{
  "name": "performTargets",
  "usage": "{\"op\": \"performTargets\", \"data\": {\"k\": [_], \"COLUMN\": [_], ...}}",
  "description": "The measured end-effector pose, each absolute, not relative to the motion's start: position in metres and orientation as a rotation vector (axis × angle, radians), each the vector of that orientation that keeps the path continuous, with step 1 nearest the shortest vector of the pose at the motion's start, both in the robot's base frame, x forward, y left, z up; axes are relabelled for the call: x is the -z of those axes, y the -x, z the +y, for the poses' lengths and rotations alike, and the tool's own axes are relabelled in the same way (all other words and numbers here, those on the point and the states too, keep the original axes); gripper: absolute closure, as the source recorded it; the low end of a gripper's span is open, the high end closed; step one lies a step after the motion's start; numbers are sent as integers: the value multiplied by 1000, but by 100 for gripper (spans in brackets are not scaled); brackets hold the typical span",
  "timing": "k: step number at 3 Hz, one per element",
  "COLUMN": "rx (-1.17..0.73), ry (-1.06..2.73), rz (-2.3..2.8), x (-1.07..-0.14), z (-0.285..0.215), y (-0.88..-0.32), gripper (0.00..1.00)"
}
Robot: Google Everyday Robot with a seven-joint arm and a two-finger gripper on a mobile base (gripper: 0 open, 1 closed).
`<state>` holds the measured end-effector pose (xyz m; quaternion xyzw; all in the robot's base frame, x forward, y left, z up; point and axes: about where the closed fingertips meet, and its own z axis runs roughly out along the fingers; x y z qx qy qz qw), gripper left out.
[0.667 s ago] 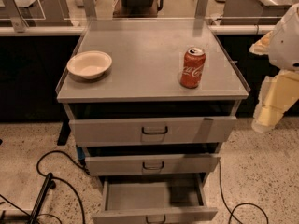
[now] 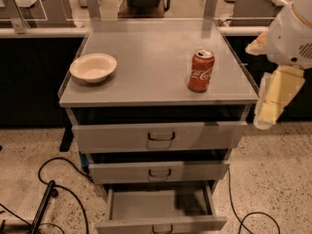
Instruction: Place coke can into bottom drawer
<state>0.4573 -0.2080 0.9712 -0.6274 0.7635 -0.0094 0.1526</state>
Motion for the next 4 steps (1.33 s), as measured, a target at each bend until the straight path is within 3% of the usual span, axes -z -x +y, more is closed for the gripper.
{"op": "performTargets", "data": {"k": [2,4], "rx": [-255,-325], "ry": [1807,1802], "rz": [2029,1987], "x": [-951,-949], "z": [-192,-195], "y": [-542,-559], "gripper": [0,0]}}
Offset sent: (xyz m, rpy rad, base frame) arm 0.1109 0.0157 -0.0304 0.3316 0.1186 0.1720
